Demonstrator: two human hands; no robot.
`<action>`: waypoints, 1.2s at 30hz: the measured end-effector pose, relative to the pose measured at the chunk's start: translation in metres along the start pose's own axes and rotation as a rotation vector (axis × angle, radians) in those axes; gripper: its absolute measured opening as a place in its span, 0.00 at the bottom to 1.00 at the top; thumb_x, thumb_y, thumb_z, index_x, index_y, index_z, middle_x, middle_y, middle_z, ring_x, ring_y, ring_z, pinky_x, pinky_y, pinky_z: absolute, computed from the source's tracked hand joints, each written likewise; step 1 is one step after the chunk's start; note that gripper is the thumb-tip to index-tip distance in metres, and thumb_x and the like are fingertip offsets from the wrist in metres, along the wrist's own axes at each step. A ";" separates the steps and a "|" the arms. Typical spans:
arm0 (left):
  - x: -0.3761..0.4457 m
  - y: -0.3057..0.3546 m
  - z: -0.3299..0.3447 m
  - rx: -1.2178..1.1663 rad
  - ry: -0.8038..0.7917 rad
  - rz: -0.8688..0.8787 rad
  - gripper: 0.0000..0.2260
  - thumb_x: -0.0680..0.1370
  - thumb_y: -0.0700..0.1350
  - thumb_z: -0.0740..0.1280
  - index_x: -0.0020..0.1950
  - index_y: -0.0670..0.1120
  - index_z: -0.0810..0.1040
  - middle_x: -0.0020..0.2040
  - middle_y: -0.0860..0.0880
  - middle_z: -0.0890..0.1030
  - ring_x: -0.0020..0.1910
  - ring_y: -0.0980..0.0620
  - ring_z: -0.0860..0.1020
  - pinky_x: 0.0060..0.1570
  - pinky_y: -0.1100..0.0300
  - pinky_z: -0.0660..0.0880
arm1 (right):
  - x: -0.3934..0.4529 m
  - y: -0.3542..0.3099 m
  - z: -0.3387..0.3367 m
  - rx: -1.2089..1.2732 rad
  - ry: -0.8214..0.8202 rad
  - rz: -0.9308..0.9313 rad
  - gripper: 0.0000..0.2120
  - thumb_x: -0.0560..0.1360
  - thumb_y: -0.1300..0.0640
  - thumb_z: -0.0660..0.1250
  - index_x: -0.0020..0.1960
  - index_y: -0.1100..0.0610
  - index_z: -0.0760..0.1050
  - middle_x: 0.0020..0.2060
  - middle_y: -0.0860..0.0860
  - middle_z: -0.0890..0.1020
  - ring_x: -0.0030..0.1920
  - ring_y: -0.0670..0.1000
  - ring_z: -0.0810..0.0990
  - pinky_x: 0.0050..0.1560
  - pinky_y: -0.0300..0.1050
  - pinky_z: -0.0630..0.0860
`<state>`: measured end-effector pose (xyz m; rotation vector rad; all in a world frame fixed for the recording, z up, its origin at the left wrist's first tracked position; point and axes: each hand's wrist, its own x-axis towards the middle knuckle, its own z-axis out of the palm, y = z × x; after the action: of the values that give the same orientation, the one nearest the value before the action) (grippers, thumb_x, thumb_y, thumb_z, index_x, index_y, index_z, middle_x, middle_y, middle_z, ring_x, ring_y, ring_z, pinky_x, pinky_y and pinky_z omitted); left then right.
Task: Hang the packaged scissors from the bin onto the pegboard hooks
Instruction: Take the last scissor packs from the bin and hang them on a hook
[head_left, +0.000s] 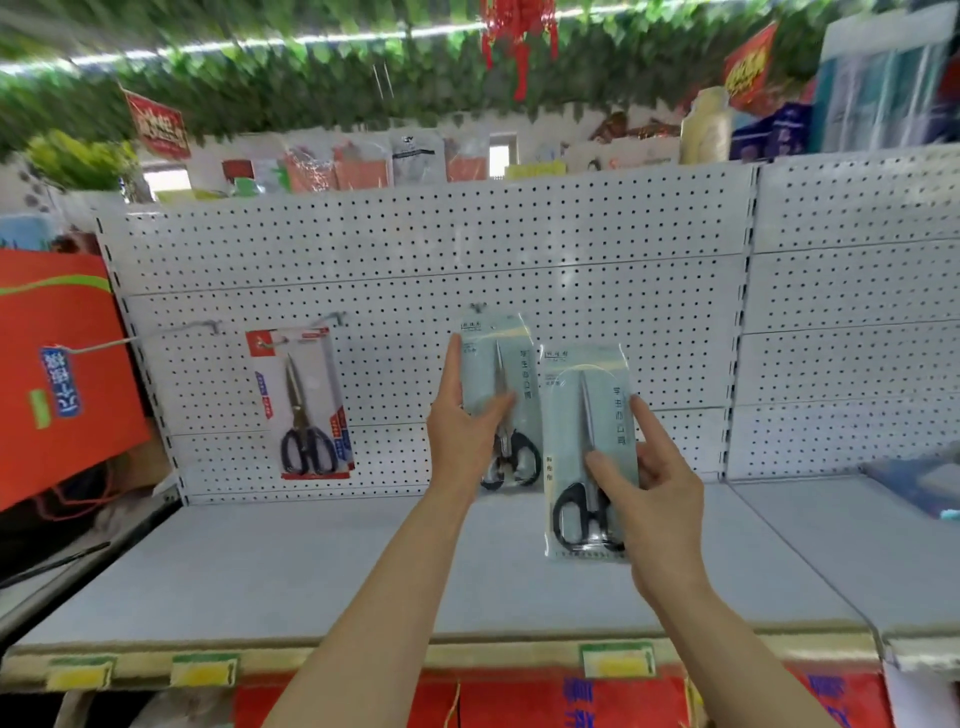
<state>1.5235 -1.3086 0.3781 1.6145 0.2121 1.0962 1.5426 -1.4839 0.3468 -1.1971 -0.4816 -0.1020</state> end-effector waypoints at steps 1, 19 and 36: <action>0.006 -0.004 0.002 0.010 0.002 -0.009 0.40 0.73 0.39 0.75 0.77 0.62 0.60 0.65 0.51 0.79 0.56 0.55 0.81 0.55 0.58 0.80 | 0.003 0.001 0.002 -0.008 -0.001 0.001 0.32 0.73 0.65 0.71 0.71 0.43 0.69 0.42 0.45 0.85 0.43 0.48 0.84 0.41 0.37 0.80; 0.033 -0.050 0.010 0.029 0.030 -0.033 0.40 0.73 0.39 0.75 0.77 0.64 0.59 0.55 0.68 0.77 0.48 0.74 0.77 0.47 0.74 0.75 | 0.028 0.026 0.026 -0.069 -0.014 -0.001 0.32 0.73 0.63 0.72 0.70 0.39 0.69 0.43 0.49 0.84 0.44 0.51 0.84 0.43 0.48 0.82; 0.066 -0.046 -0.018 0.317 0.137 0.157 0.19 0.84 0.50 0.58 0.75 0.56 0.67 0.59 0.51 0.71 0.48 0.69 0.72 0.48 0.74 0.71 | 0.064 0.044 0.084 -0.097 -0.082 -0.024 0.31 0.72 0.62 0.71 0.70 0.40 0.69 0.44 0.49 0.83 0.43 0.44 0.83 0.40 0.34 0.78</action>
<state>1.5652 -1.2375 0.3737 1.8620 0.3696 1.3474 1.5889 -1.3796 0.3580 -1.2945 -0.5680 -0.0977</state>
